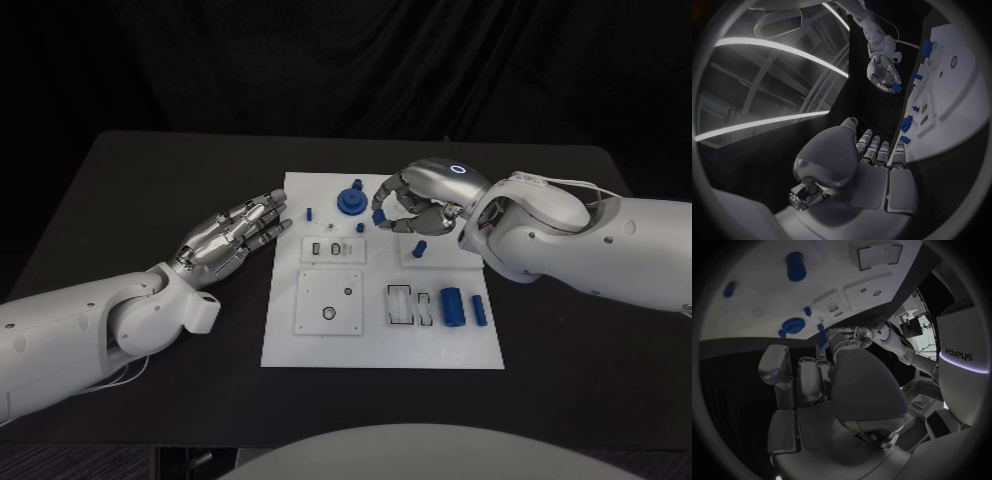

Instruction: Assemble the parts on the task board

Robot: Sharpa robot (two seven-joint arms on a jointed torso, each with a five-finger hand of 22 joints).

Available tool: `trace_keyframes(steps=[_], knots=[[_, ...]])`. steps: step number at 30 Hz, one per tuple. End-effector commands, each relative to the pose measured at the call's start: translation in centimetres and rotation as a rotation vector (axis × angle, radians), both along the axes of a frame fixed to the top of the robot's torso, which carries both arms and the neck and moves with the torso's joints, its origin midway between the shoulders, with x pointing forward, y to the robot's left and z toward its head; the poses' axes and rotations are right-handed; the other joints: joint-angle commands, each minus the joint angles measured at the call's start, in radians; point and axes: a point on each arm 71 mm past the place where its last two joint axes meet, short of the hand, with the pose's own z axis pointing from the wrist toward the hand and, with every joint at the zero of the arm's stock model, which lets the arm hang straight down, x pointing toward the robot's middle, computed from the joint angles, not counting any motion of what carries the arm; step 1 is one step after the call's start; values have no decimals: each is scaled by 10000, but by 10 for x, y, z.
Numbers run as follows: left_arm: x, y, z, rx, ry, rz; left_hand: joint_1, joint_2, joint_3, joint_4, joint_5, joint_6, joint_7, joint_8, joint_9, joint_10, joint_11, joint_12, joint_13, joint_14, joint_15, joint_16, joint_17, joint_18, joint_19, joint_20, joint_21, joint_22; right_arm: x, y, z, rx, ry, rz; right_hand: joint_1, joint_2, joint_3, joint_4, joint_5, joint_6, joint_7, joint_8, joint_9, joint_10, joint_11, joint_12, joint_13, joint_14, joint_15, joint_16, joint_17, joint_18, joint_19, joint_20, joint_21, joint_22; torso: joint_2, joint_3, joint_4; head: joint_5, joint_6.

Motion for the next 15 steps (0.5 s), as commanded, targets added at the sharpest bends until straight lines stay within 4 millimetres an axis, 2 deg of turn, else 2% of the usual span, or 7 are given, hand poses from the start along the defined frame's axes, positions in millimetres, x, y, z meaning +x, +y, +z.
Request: trace_keyframes(steps=[1,4,15], knots=[[0,-1,5,-532,-466,124,46,-51,58,-14,47,31,27,34,8,9,50,59,10,14,38,-36,6,53,-20,58,-38,-6,2,6,-17,-884,813,-255,-12,115,26,-30,-6,104,-116,151,186,47,41,11,494,39,25,16,-29,99,41,14,-79,1365,10,10,-4,73,-21],[0,-2,5,-539,-458,100,46,-51,58,-14,47,31,27,34,8,9,50,59,10,14,38,-36,6,53,-20,58,-38,-6,3,14,-25,-1249,846,-249,-21,97,30,-40,0,37,-88,121,181,24,67,-8,473,31,44,-9,-52,112,16,23,-168,1342,8,-9,24,52,-46],[0,-5,5,-576,-445,26,41,-52,67,-19,47,18,31,32,6,0,52,48,7,8,43,-38,4,51,-20,61,-38,-6,4,35,-39,-1610,688,-60,-86,64,17,-29,6,-52,-52,77,172,-2,77,-30,450,27,60,-24,-63,119,7,38,-215,1329,4,10,-3,77,-149]])
